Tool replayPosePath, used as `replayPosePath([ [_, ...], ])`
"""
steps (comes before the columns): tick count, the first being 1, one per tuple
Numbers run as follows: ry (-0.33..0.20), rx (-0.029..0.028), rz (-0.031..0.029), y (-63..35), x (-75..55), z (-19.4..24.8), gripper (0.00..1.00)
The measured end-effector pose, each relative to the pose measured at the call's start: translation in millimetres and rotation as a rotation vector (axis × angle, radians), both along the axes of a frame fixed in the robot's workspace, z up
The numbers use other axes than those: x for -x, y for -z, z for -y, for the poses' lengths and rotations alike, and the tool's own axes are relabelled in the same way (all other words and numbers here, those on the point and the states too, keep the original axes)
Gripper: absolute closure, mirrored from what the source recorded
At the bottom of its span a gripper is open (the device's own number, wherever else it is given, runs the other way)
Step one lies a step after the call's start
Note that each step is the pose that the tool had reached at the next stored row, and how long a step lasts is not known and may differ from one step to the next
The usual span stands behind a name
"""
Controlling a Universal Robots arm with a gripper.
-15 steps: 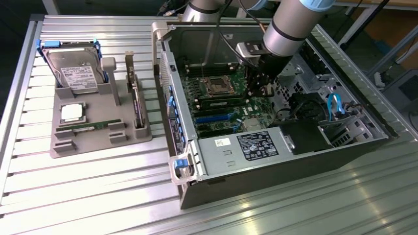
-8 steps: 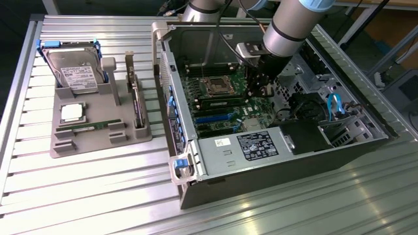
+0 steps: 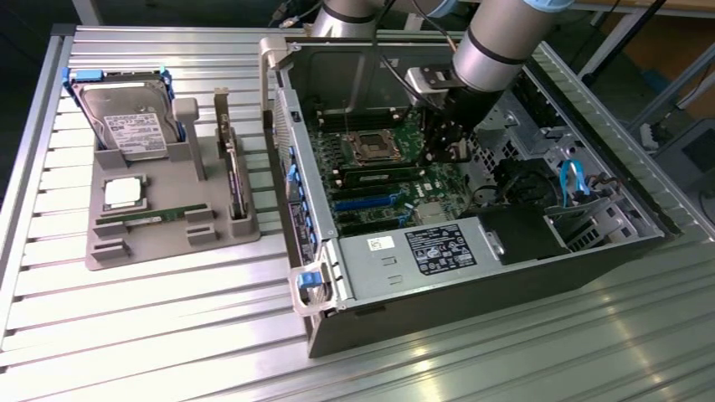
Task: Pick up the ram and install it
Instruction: 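Press down the ram until it locks into place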
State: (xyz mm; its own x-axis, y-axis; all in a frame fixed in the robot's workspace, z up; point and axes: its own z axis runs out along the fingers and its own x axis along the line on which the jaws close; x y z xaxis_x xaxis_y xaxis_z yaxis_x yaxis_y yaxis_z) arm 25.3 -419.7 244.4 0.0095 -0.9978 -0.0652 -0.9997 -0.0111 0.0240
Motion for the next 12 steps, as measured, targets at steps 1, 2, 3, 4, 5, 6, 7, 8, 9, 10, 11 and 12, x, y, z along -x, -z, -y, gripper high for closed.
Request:
replayPosePath([
  [1, 0.0, -0.0001, 0.0, -2.3, 0.0, 0.0, 0.9],
  [2, 0.0, 0.0001, 0.0, -5.3, 0.0, 0.0, 0.9],
  [3, 0.0, 0.0005, -0.0001, -8.8, 0.0, 0.0, 0.9],
  [4, 0.0, 0.0005, -0.0001, -10.7, 0.0, 0.0, 0.9],
  [5, 0.0, 0.0004, 0.0, -13.1, 0.0, 0.0, 0.9],
  [6, 0.0, 0.0003, 0.0, -13.1, 0.0, 0.0, 0.9],
  [7, 0.0, 0.0003, 0.0001, -13.1, 0.0, 0.0, 0.9],
  [8, 0.0, 0.0004, 0.0, -13.1, 0.0, 0.0, 0.9],
  [9, 0.0, 0.0004, 0.0, -13.1, 0.0, 0.0, 0.9],
  [10, 0.0, 0.0004, 0.0001, -13.1, 0.0, 0.0, 0.9],
  [11, 0.0, 0.0005, 0.0001, -13.1, 0.1, 0.0, 0.9],
  [12, 0.0, 0.0005, 0.0, -13.1, 1.3, 0.0, 0.9],
])
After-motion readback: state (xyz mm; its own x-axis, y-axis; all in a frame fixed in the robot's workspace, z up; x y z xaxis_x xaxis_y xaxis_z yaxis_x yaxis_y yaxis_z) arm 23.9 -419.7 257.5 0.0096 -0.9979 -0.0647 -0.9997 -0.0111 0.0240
